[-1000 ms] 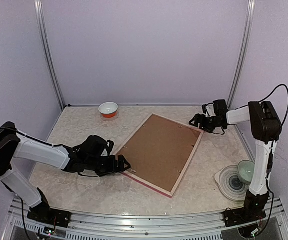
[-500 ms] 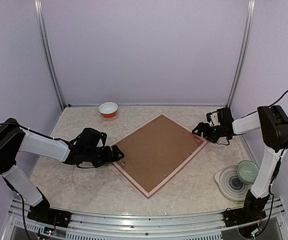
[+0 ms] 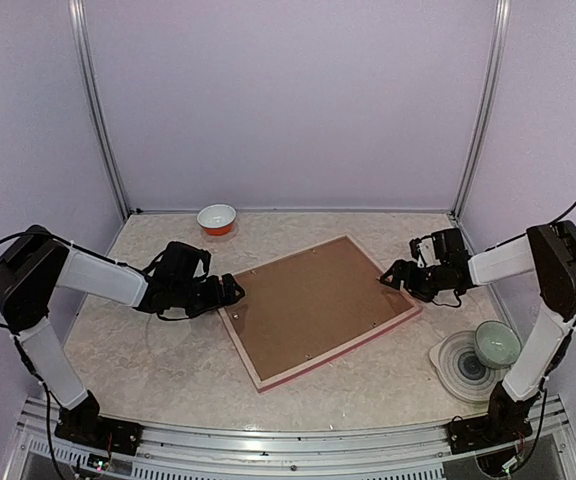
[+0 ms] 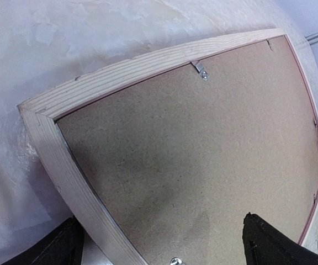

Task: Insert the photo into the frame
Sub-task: Rotate the photo frame at the center of the board.

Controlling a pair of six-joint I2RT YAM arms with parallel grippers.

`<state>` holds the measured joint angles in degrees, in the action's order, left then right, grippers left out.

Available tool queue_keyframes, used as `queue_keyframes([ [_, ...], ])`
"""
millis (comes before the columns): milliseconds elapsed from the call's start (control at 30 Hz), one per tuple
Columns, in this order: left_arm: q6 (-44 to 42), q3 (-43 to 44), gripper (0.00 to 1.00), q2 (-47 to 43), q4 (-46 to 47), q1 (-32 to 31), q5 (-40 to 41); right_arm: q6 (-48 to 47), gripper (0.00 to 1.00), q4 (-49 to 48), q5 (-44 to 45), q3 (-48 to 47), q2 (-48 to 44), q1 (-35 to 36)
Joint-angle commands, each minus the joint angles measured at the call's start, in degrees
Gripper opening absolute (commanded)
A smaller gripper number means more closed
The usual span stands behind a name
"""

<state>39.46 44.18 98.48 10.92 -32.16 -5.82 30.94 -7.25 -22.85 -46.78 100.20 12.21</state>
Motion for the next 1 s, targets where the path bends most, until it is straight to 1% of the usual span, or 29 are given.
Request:
queue_keyframes([
  [0, -1.95, 2.51, 0.99, 2.99, 0.34, 1.14, -2.3, 1.09, 0.88, 4.41, -2.33, 3.25, -1.33, 2.4],
  [233, -3.4, 7.76, 0.99, 7.34, -0.59, 2.72, -3.72, 1.05, 0.88, 4.56, -2.81, 5.0, -2.41, 5.07],
  [567, -4.16, 17.59, 0.99, 15.53, -1.26, 4.83, -5.6, 2.25, 0.88, 4.55, -2.12, 7.41, -5.15, 8.3],
  [867, -4.22, 19.89, 0.99, 17.74, -0.68, 6.59, -6.39, 4.21, 0.88, 3.65, -0.94, 9.54, -6.15, 11.41],
  [967, -4.44, 19.09, 0.99, 16.73, -1.07, 7.08, -5.99, 3.57, 0.88, 5.44, 1.84, 9.34, -7.04, 11.44],
])
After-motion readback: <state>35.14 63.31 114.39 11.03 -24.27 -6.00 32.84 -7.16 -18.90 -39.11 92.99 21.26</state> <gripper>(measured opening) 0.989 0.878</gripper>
